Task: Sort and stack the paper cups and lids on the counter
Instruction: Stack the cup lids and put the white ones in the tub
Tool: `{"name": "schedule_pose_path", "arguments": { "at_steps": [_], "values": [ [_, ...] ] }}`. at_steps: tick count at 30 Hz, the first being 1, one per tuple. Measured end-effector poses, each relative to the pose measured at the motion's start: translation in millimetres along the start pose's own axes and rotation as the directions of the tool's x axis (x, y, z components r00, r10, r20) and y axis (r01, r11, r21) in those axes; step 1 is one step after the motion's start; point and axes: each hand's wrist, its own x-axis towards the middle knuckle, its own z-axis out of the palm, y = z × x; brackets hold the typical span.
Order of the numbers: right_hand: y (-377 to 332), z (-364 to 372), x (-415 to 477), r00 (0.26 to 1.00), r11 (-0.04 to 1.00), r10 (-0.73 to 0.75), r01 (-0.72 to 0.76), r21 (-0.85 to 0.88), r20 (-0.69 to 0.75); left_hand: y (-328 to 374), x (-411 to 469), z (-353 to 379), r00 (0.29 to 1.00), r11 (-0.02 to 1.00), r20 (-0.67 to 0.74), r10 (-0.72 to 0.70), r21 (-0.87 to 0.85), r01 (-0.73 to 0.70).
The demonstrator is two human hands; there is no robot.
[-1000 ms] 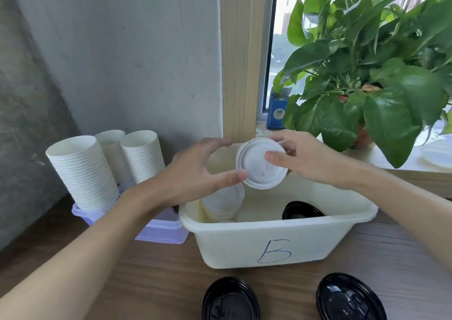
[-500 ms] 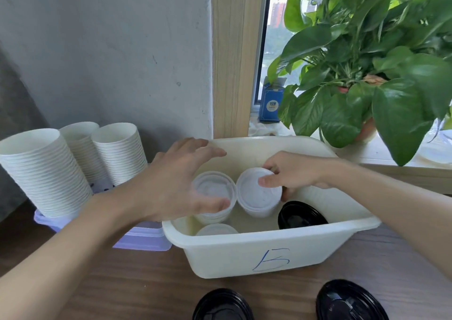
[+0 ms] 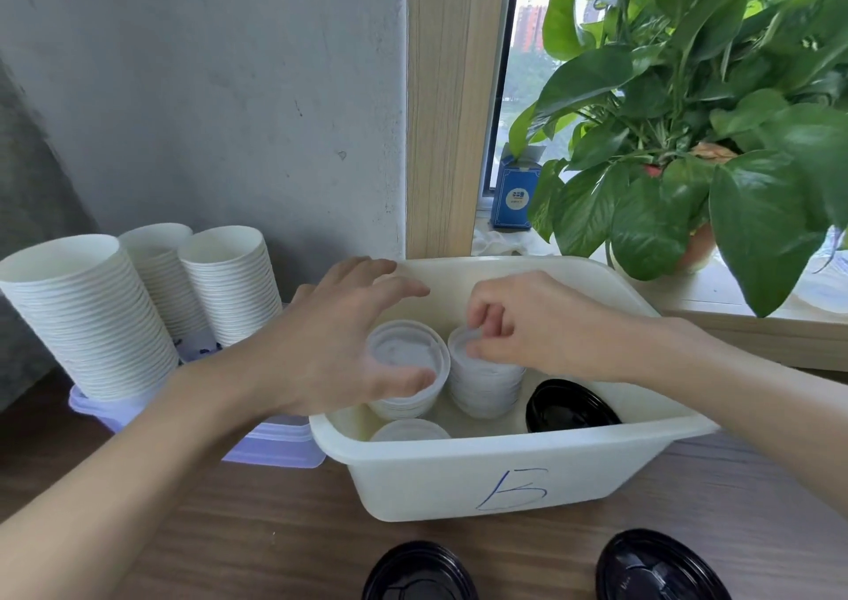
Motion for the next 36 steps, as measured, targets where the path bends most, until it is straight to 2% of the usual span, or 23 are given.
{"name": "schedule_pose_path", "arguments": {
  "at_steps": [3, 6, 9, 13, 18, 23, 29, 33, 36],
  "values": [
    [-15.7, 8.8, -6.2, 0.960, 0.984, -0.024, -0.027, 0.178, 0.280, 0.2, 0.0, 0.3, 1.000, 1.000, -0.006, 0.006, 0.005, -0.006],
    [-21.2, 18.5, -5.9, 0.919, 0.992, -0.042, -0.009, 0.128, 0.392, 0.6, -0.5, 0.3, 1.000, 1.000, -0.002, 0.006, 0.002, -0.006],
    [-24.2, 24.9, -2.5, 0.921, 0.998, -0.032, 0.013, 0.053, 0.388, 1.0, -0.7, 0.2, 1.000, 1.000, 0.001, 0.005, 0.002, -0.005],
    [-25.1, 31.0, 0.9, 0.934, 0.998, 0.030, -0.045, 0.032, 0.356, 0.8, -0.6, 0.9, 1.000, 1.000, 0.003, 0.001, -0.013, -0.001],
    [-24.7, 39.6, 0.3, 0.842, 0.965, 0.123, -0.225, 0.136, 0.525, 0.6, -1.0, 2.0, 1.000, 1.000, -0.012, 0.009, -0.021, -0.009],
    [-24.4, 41.3, -0.1, 0.818, 0.922, 0.086, -0.282, 0.266, 0.569, 0.5, -0.6, 3.5, 1.000, 1.000, -0.024, 0.012, -0.027, -0.012],
    [-23.7, 40.9, -0.7, 0.860, 0.928, 0.064, -0.238, 0.287, 0.507, -2.0, -0.2, 4.9, 0.999, 1.000, -0.032, 0.018, -0.022, -0.018],
    [-21.5, 41.6, 1.9, 0.880, 0.947, 0.135, -0.250, 0.203, 0.455, -1.9, -0.1, 5.7, 0.999, 1.000, -0.033, 0.008, -0.018, -0.008],
    [-21.0, 41.5, 2.7, 0.892, 0.932, 0.164, -0.280, 0.231, 0.421, -2.8, 0.4, 6.2, 0.999, 1.000, -0.038, 0.009, -0.024, -0.010]
  ]
}}
